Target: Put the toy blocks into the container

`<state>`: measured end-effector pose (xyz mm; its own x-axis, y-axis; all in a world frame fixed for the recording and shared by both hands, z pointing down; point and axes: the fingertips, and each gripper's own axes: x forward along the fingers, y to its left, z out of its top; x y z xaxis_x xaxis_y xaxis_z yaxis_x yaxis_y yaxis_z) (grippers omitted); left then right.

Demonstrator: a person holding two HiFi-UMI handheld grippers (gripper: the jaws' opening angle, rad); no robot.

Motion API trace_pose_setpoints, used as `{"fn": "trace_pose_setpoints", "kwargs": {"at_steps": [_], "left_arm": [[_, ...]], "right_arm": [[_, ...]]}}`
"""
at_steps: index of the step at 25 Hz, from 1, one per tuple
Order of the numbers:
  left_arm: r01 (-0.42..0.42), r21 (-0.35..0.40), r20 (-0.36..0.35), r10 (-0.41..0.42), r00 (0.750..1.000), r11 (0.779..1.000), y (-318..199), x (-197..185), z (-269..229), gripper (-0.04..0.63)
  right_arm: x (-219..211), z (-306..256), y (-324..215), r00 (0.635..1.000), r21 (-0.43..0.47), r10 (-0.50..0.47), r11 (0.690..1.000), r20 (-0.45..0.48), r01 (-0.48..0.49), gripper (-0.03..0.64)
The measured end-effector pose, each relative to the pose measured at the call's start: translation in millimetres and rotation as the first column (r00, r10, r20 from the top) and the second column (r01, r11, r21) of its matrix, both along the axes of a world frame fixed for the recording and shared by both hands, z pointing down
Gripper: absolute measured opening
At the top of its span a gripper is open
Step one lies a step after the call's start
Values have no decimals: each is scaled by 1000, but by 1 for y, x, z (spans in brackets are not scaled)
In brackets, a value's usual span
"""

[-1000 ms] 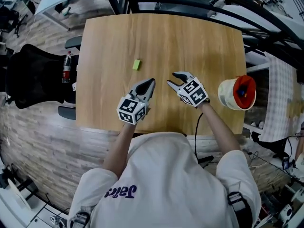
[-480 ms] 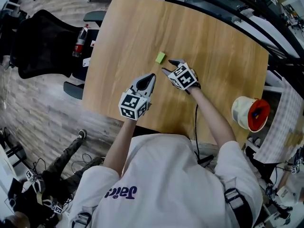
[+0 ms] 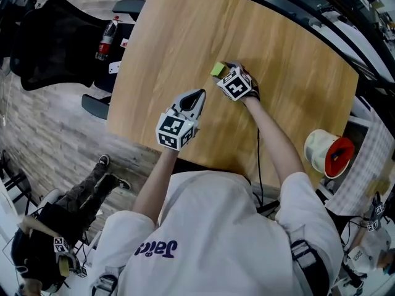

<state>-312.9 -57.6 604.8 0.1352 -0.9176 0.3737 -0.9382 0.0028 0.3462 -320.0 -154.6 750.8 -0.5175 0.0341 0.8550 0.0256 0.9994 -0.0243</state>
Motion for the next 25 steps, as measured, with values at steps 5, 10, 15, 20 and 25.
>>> {"fn": "trace_pose_setpoints", "kwargs": {"at_steps": [5, 10, 15, 20, 25], "left_arm": [[2, -3, -4, -2, 1000, 1000, -1, 0, 1, 6], [2, 4, -7, -2, 1000, 1000, -2, 6, -1, 6], [-2, 18, -4, 2, 1000, 1000, 0, 10, -10, 6], [-12, 36, -1, 12, 1000, 999, 1, 18, -19, 6], [-52, 63, -2, 52, 999, 997, -4, 33, -30, 7]], "right_arm": [[-5, 9, 2, 1000, -4, -23, 1000, -16, 23, 275], [-7, 9, 5, 1000, -27, -27, 999, 4, 27, 272], [1, -7, 12, 999, -46, 3, 999, 41, -1, 270], [21, -34, 19, 994, -64, 53, 997, 97, -47, 268], [54, -69, 22, 982, -62, 108, 993, 156, -99, 268]]}}
